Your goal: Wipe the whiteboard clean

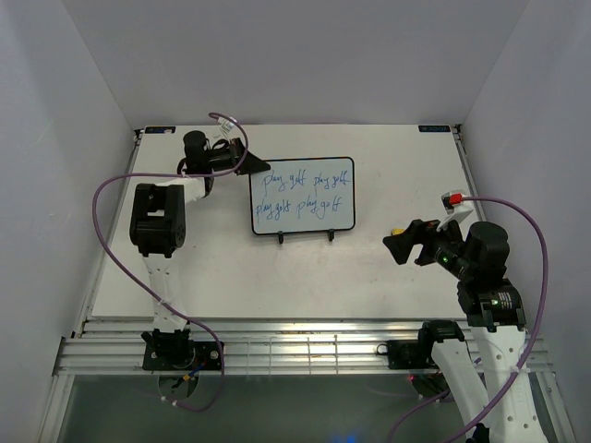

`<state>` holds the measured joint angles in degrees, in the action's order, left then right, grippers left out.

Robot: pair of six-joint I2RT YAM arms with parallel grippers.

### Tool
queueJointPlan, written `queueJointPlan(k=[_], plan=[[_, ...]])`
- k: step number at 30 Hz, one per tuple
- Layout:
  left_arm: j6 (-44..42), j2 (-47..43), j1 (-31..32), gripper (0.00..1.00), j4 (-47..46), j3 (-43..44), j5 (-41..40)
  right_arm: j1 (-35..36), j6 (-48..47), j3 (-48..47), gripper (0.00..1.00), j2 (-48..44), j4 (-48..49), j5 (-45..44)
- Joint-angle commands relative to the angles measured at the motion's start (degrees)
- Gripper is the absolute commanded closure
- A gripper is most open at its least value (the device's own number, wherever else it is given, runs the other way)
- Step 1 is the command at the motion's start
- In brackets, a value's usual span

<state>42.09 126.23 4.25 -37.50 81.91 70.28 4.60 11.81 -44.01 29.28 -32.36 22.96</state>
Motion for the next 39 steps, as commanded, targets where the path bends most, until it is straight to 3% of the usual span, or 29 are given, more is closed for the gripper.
queueJointPlan(k=[1,9,17,25,34,39], plan=[[-1.31,-0.90,0.06,1.00,-2.23,0.01,0.12,-0.03,0.05,0.41,0.07,-0.80,2.21,-0.37],[5.01,-5.82,-0.03,1.00,-11.28,-2.46,-0.93,-0.03,0.49,2.52,0.07,-0.36,3.96,-0.55],[9.50,-10.83,-0.03,1.00,-12.25,-1.31,-5.77,-0.03,2.78,5.51,0.07,-0.36,7.31,-0.37],[15.04,-17.51,0.06,1.00,-12.08,-2.19,-9.10,-0.03,6.64,5.08,0.08,8.68,5.90,-11.00],[23.48,-29.46,-0.47,1.00,5.65,-5.96,-13.85,-0.12,3.57,-0.63,0.07,25.81,7.13,-19.16],[22.61,-38.42,-1.35,1.00,17.53,-17.91,-13.42,-0.47,0.06,-4.50,0.01,36.35,7.22,-19.71]])
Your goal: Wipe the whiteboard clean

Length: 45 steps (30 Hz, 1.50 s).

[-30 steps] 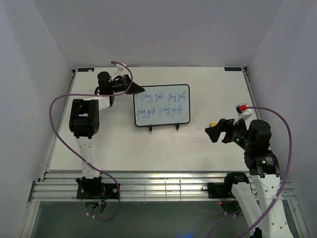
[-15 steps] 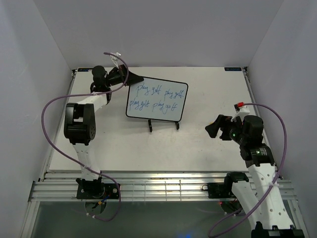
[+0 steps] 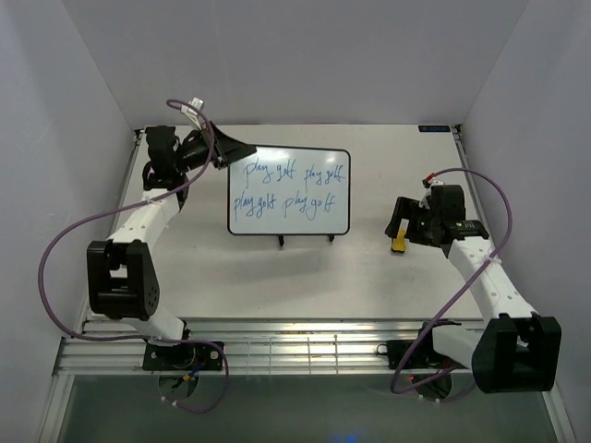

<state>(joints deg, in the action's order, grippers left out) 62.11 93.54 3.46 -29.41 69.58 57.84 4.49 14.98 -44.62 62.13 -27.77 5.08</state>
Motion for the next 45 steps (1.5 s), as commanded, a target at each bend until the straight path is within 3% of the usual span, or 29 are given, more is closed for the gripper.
queueJointPlan(k=[1,2,4,10,19,30,34,45], plan=[[0.58,-8.78,-0.65,1.00,11.28,-7.34,-1.33,-0.53,-3.90,-5.03,0.00,4.92,3.07,-1.57],[-0.40,-10.20,-0.74,1.00,14.52,-10.75,-1.42,-0.45,-4.34,-5.73,0.07,6.32,3.07,-1.83],[-2.77,-14.41,-0.74,1.00,17.09,-14.11,-1.33,-0.62,-5.22,-6.88,0.10,10.37,3.07,-3.40],[-9.19,-23.30,-0.83,1.00,27.99,-22.63,-3.18,-0.54,-6.11,-10.31,0.33,19.51,2.89,-1.22],[-10.08,-31.92,-0.74,1.00,36.08,-31.25,-3.09,0.34,-7.07,-10.48,0.35,25.23,2.72,-8.24],[-11.57,-31.05,-0.74,1.00,36.88,-38.82,-3.18,1.22,-7.78,-10.84,0.43,29.98,4.12,-6.75],[-12.01,-30.78,-0.74,1.00,36.44,-39.61,-3.53,1.31,-7.86,-11.10,0.50,30.86,4.57,-6.67],[-16.05,-29.38,-0.74,1.00,37.23,-40.93,-6.24,3.15,-7.60,-11.19,0.62,27.88,3.60,-7.28]])
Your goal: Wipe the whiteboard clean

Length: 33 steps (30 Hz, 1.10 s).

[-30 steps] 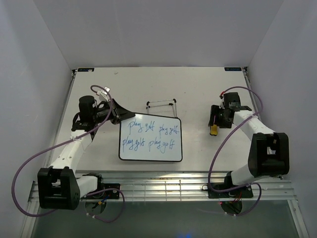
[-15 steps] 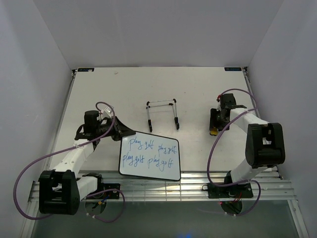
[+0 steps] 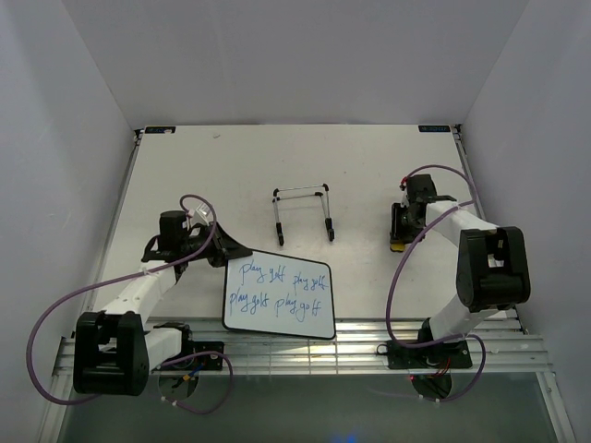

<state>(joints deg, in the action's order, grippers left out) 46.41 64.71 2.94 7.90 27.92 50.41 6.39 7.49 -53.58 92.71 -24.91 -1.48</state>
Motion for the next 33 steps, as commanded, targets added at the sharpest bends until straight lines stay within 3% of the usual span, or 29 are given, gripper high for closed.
queueJointPlan(k=[1,5,8,13,18,21,25,33], plan=[[-1.92,-0.46,-0.22,1.00,0.53,0.99,0.40,1.86,0.07,-2.14,0.62,-3.58,0.04,-0.63],[-4.57,0.07,-0.22,1.00,2.64,2.22,-3.56,7.39,1.73,-0.48,0.62,-11.04,-1.29,4.27],[-5.71,1.64,-0.30,1.00,3.08,2.75,-5.15,16.26,4.72,1.98,0.62,-19.81,0.46,10.08],[-7.21,4.81,-0.22,1.00,3.70,3.72,-5.85,35.68,12.19,4.28,0.64,-24.76,10.39,19.05],[-7.91,5.43,-0.22,1.00,3.44,3.63,-5.94,51.23,13.08,-5.62,0.65,-16.70,11.55,13.27],[-8.53,4.82,-0.30,1.00,3.35,3.72,-5.42,56.78,12.12,-11.35,0.65,-10.10,10.32,9.84],[-9.15,3.41,-0.13,1.00,3.00,3.19,-4.97,60.75,10.80,-21.45,0.65,-2.19,8.48,7.89],[-9.41,3.58,0.14,1.00,2.73,2.66,-3.57,62.07,11.41,-30.70,0.65,10.21,4.35,9.22]])
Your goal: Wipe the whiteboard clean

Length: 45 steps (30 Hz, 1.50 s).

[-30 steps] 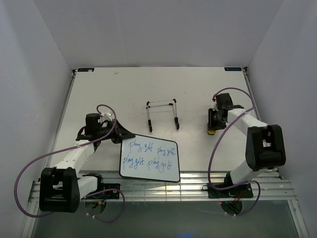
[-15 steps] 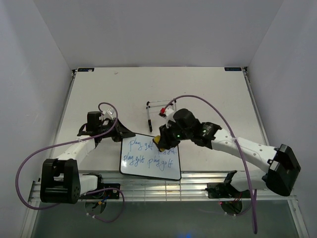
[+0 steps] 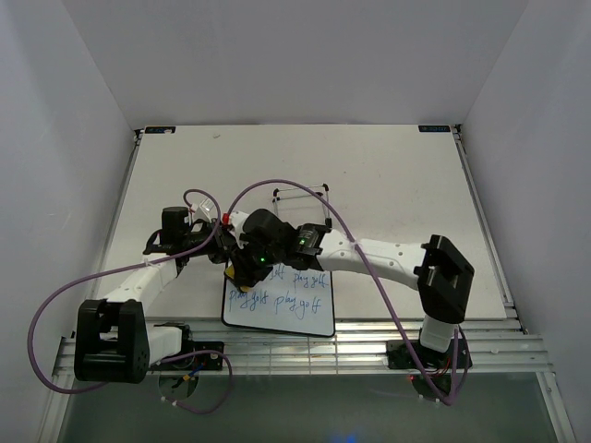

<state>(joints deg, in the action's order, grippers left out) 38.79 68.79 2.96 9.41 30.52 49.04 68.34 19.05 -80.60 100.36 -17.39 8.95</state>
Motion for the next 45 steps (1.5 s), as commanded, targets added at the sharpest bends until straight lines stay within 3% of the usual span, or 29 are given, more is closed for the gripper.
queueJointPlan(k=[1,7,16,21,27,35,45], plan=[[-1.78,-0.50,0.03,1.00,1.23,-0.02,-2.10,0.13,-0.15,-3.95,0.65,3.61,-3.88,-1.91],[-1.78,-1.03,0.29,1.00,1.05,-0.20,-1.93,-1.09,0.99,1.40,0.65,2.92,-4.41,-5.70],[-1.87,-1.03,0.91,1.00,0.87,-0.29,-1.05,-8.74,1.96,11.86,0.65,-2.44,-5.11,-7.90],[-1.70,-1.03,1.17,1.00,0.61,-0.38,-0.96,-8.92,1.52,9.06,0.66,-1.75,-5.64,-4.84],[-1.78,-0.86,1.17,1.00,0.70,-0.38,-0.96,-2.86,1.43,1.07,0.67,0.54,-4.85,-0.79],[-1.70,-0.94,1.34,1.00,0.52,-0.38,-0.87,-0.66,1.08,-7.90,0.66,6.07,-8.18,-1.91],[-1.70,-1.47,1.26,1.00,0.61,-0.55,-0.52,-6.63,1.52,-2.82,0.66,6.35,-12.05,-7.63]])
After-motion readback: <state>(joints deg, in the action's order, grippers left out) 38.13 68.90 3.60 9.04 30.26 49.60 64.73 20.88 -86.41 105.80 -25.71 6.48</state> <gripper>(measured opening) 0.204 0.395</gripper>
